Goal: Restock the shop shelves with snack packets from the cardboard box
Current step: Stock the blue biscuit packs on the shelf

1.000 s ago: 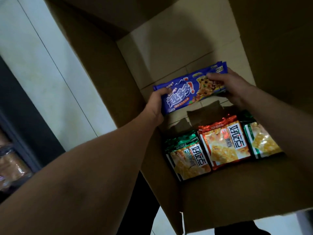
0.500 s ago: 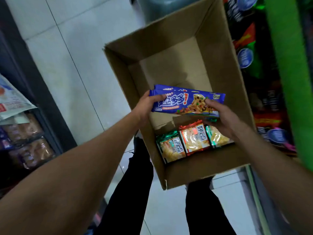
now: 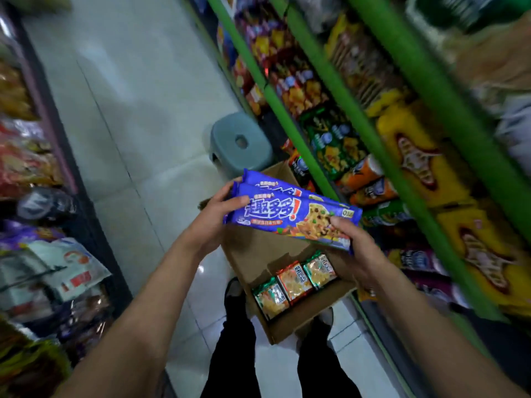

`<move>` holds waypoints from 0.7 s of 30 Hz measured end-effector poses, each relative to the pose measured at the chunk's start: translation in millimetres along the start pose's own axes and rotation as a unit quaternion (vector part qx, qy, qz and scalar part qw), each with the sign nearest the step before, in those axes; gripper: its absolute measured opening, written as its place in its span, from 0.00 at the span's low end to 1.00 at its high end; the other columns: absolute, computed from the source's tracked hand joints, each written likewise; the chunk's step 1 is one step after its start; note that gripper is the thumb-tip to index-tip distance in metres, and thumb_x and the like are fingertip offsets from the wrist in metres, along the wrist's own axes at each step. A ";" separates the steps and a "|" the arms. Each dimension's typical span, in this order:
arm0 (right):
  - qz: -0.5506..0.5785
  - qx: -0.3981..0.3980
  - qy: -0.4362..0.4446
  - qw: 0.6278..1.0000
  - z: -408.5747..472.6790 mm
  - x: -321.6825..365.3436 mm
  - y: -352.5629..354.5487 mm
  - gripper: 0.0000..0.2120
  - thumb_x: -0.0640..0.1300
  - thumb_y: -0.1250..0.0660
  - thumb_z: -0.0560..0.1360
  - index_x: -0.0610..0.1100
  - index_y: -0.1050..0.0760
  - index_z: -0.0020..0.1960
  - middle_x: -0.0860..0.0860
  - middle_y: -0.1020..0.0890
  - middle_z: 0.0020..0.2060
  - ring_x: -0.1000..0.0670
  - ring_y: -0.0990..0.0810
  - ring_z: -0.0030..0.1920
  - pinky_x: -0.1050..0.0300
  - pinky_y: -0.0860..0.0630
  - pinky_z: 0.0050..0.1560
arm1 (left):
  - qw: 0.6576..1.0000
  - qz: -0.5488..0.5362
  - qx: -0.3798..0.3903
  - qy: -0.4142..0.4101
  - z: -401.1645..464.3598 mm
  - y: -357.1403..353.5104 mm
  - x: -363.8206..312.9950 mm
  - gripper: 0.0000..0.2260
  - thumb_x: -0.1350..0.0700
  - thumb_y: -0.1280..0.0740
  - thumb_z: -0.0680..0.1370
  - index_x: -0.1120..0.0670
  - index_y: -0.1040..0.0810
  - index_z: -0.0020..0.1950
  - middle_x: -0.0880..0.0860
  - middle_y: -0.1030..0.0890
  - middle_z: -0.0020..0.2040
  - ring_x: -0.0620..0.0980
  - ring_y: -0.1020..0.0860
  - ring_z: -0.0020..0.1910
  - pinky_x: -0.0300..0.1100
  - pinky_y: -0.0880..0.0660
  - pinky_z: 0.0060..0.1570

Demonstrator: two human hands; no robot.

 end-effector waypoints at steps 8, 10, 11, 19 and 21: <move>0.101 -0.006 0.120 0.988 -159.5 83.1 -29.3 0.11 0.46 0.32 0.67 0.43 0.19 0.48 0.46 0.13 0.39 0.48 0.13 0.37 0.50 0.16 0.39 | 0.987 -0.048 0.122 -0.092 -94.4 -108.1 -124.7 0.52 0.52 0.15 0.50 0.54 0.31 0.72 0.56 0.21 0.64 0.53 0.19 0.56 0.47 0.23 0.59; 0.100 -0.014 0.145 0.984 -188.6 95.1 -26.3 0.13 0.47 0.31 0.67 0.44 0.19 0.50 0.46 0.13 0.42 0.47 0.13 0.40 0.43 0.18 0.47 | 0.985 -0.064 0.104 -0.126 -110.0 -136.8 -142.3 0.52 0.50 0.15 0.50 0.57 0.31 0.71 0.57 0.22 0.64 0.54 0.20 0.55 0.47 0.22 0.58; 0.099 -0.020 0.159 0.982 -203.1 101.0 -23.4 0.15 0.47 0.31 0.66 0.44 0.19 0.51 0.46 0.13 0.44 0.47 0.13 0.42 0.41 0.19 0.51 | 0.983 -0.072 0.090 -0.145 -117.0 -150.8 -149.0 0.51 0.49 0.15 0.50 0.57 0.30 0.71 0.57 0.21 0.62 0.53 0.20 0.54 0.46 0.22 0.57; 0.173 0.006 0.231 0.957 -305.3 121.5 21.7 0.29 0.50 0.20 0.56 0.42 0.16 0.55 0.39 0.15 0.54 0.39 0.16 0.52 0.39 0.19 0.54 | 0.956 -0.200 0.049 -0.207 -184.8 -271.9 -142.8 0.25 0.37 0.40 0.78 0.54 0.19 0.62 0.58 0.19 0.63 0.57 0.20 0.61 0.50 0.27 0.66; 0.181 -0.004 0.236 0.955 -333.6 119.3 36.9 0.33 0.50 0.20 0.55 0.40 0.20 0.57 0.40 0.15 0.51 0.42 0.15 0.49 0.46 0.18 0.46 | 0.950 -0.227 0.047 -0.207 -204.4 -303.7 -127.5 0.32 0.30 0.40 0.74 0.53 0.17 0.62 0.57 0.19 0.65 0.57 0.21 0.64 0.52 0.27 0.67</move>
Point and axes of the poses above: each hand's wrist, its own z-axis towards the middle knuckle, its own y-axis out of the back of the hand, x = y × z, the point moved 5 cm from there along z, towards the middle knuckle
